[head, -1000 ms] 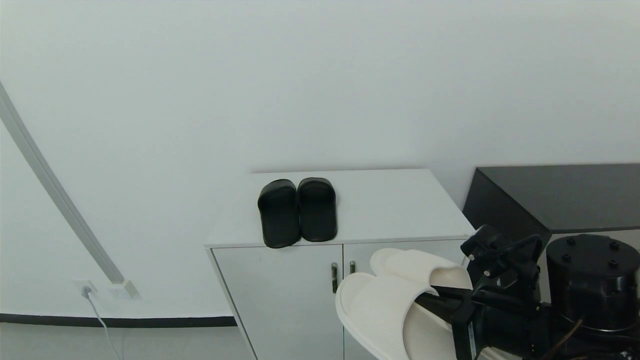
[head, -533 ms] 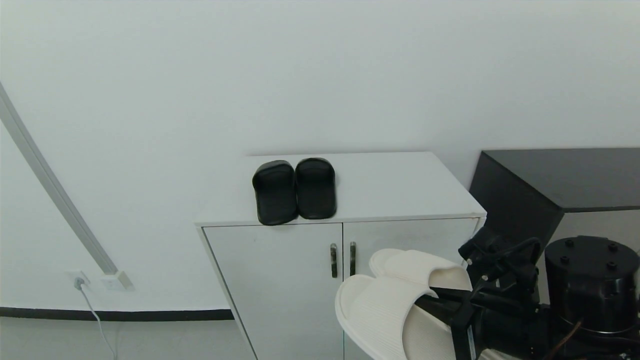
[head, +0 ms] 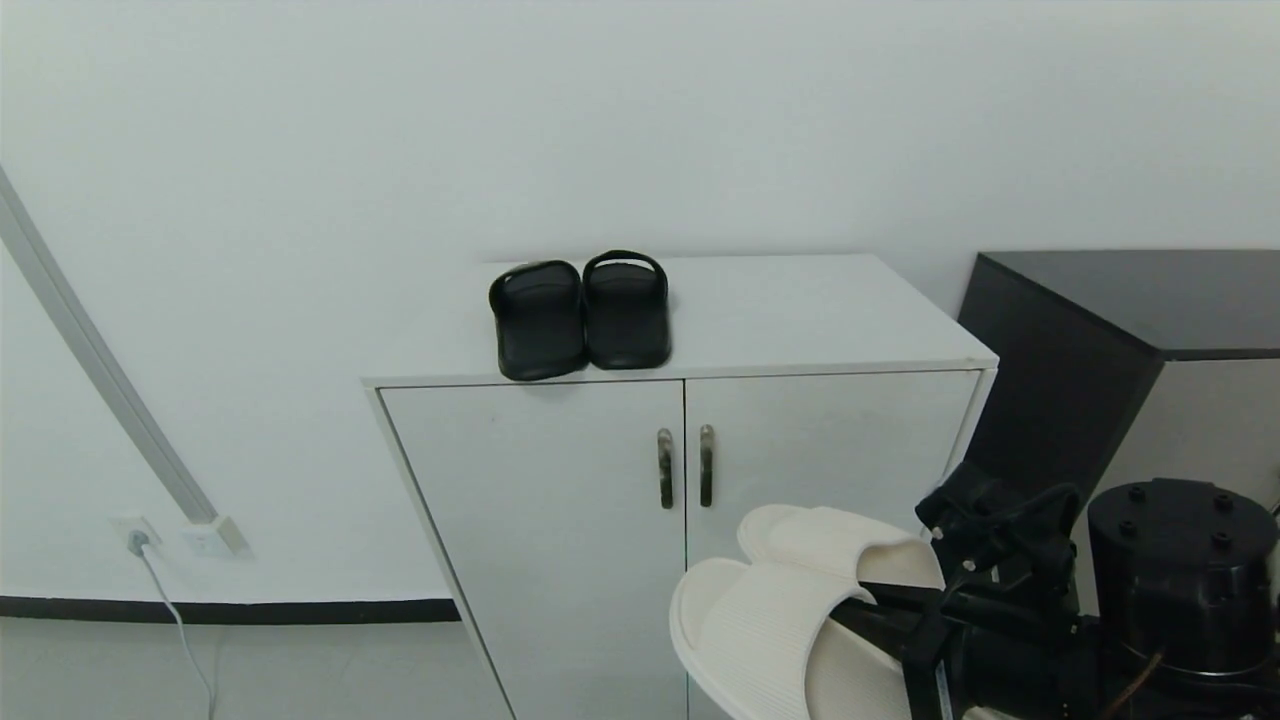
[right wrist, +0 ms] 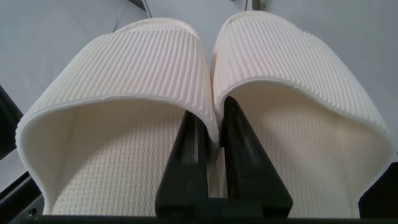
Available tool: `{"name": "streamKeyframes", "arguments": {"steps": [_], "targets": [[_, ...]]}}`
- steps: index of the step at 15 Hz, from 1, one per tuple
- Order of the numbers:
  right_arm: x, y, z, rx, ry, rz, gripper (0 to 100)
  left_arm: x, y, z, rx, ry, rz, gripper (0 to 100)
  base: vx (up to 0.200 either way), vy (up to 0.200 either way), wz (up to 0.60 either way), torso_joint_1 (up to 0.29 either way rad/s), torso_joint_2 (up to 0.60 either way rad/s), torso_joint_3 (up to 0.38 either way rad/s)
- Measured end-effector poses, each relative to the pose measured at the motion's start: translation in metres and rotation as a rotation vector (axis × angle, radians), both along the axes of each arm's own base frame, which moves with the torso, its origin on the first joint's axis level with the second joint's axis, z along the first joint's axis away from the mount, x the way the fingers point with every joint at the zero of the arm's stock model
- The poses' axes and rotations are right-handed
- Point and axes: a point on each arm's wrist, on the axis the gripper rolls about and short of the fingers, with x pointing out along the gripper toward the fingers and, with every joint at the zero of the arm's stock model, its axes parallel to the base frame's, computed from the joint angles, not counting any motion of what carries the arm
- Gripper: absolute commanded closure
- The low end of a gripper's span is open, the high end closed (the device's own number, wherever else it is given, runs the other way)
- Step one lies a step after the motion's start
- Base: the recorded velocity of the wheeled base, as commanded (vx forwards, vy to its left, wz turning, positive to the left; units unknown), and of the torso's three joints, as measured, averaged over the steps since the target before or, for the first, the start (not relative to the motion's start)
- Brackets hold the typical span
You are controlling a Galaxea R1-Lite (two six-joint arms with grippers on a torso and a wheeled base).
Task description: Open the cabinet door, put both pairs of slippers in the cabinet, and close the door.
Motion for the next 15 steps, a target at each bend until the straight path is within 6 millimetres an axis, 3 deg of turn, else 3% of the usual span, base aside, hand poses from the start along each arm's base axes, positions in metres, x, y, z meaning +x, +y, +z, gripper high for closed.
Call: {"name": "streamKeyframes", "arguments": {"steps": [9, 15], "targets": [[-0.0046, 0.0017, -0.0014, -0.008, -0.005, 0.025, 100, 0.0, -0.0002, -0.0001, 0.01, 0.0, -0.009, 0, 0.0, 0.0, 0.0, -0.135, 0.48, 0.335], [-0.0073, 0.0048, -0.0064, -0.02, 0.006, 0.043, 100, 0.0, -0.0003, 0.0001, -0.024, 0.005, -0.011, 0, 0.0, 0.0, 0.0, -0.057, 0.43, 0.361]]}}
